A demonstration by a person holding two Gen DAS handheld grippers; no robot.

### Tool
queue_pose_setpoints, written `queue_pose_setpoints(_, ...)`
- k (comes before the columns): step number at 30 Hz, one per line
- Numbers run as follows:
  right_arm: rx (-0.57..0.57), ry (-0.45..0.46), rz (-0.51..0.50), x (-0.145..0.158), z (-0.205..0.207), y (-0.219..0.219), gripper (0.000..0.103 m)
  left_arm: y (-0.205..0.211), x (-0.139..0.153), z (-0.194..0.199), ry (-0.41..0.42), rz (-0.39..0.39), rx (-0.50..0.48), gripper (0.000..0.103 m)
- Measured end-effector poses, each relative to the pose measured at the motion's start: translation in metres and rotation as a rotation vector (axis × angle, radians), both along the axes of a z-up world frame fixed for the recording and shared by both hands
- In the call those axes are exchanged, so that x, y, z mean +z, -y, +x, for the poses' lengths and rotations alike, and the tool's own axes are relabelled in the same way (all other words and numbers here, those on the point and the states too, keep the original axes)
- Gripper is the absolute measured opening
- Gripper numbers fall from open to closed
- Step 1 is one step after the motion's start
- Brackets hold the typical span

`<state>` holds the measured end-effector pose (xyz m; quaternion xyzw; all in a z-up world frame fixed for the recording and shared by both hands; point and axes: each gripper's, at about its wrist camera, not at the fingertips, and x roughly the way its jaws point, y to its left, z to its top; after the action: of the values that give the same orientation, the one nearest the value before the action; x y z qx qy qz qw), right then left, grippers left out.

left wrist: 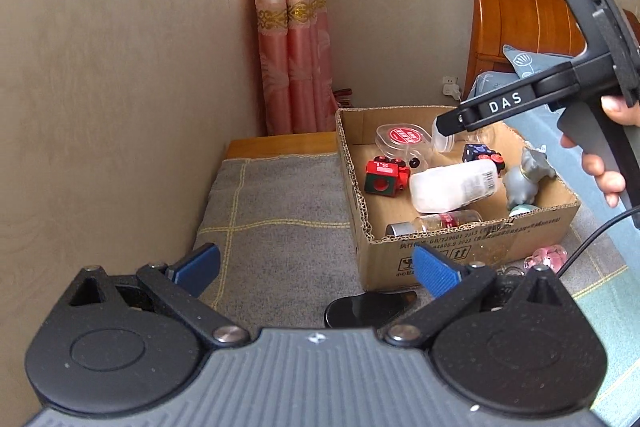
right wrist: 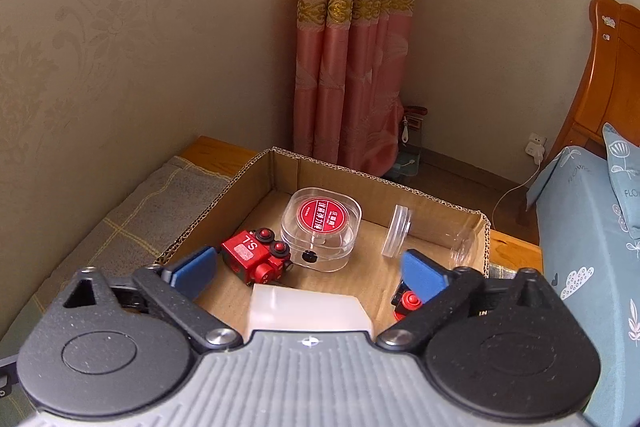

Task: Organize rigid objects
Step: 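Lower the white bottle into the box and open the right tool, then move left tool to the black oval object while right tool approaches the pink keychain bottle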

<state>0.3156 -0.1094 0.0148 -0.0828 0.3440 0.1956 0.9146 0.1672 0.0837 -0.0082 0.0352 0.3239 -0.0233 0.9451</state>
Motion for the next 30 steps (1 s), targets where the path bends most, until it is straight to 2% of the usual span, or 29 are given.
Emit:
queue_pose_setpoints(12, -0.046, 0.032, -0.012, 0.004, -0.051, 0.028, 0.103, 0.011, -0.003, -0.002, -0.022, -0.006, -0.024, 0.102)
queue_pose_setpoints(18, -0.104, 0.072, -0.032, -0.006, -0.083, 0.042, 0.103, 0.014, -0.005, -0.005, -0.038, -0.001, -0.022, 0.102)
queue_pose_setpoints(24, -0.245, 0.055, 0.002, -0.035, -0.108, 0.067, 0.103, 0.013, -0.009, -0.007, -0.049, -0.011, -0.018, 0.102)
queue_pose_setpoints(30, -0.357, -0.062, 0.001, -0.091, -0.106, 0.080, 0.103, 0.015, -0.016, -0.006, -0.068, -0.010, -0.025, 0.102)
